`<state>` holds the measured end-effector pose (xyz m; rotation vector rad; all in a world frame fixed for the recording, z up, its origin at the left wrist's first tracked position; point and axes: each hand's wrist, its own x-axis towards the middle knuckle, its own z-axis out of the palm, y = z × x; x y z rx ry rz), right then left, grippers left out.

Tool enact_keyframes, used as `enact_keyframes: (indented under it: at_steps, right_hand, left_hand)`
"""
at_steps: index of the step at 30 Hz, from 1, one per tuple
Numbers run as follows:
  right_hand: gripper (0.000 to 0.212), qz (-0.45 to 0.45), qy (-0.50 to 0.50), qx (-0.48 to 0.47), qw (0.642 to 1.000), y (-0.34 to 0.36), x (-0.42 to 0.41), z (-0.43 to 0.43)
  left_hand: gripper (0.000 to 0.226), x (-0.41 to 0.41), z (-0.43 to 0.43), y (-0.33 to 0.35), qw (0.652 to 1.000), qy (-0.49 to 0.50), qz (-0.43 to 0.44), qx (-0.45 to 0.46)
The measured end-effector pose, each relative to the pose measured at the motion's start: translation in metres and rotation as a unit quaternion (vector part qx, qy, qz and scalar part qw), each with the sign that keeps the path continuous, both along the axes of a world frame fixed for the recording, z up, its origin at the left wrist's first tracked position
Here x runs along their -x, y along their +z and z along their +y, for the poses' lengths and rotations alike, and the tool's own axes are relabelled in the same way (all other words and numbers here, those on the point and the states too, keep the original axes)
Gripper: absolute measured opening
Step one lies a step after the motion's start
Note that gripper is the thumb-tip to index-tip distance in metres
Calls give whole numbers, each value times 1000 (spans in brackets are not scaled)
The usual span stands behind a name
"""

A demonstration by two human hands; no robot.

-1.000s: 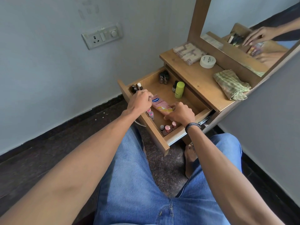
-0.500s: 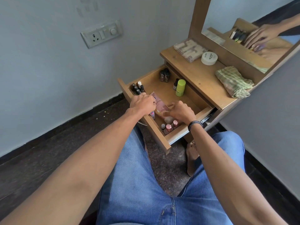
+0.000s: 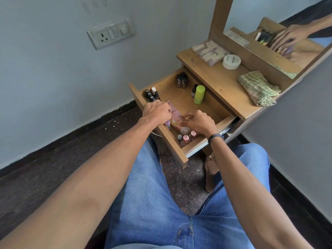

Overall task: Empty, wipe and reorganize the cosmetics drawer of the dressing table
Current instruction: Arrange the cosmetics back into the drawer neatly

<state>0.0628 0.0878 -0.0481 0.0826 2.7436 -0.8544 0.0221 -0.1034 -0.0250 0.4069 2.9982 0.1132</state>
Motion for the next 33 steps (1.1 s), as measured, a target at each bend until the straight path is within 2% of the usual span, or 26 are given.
enact_keyframes:
  at_steps: [17,21,25,29,33]
  right_hand:
    - [47,17,-3,-3,1000,-1,-1,1]
    - [41,22,-32,40,998,3,0,3]
    - [28,25,-63,120,990,9,-1,8]
    - [12,141,-71,133,979,36,5,21]
    - [14,271,-125,103,949,74,34,45]
  left_hand:
    - [29,2,-1,-3,1000,8,9,-28]
    - [31,3,-1,-3,999,14,13,-44]
    - [30,2,-3,-7,999,7,22,-47]
    - [32,4,-3,-9,998,14,30,-46]
    - [36,5,-2,-9,999,24,19,-39]
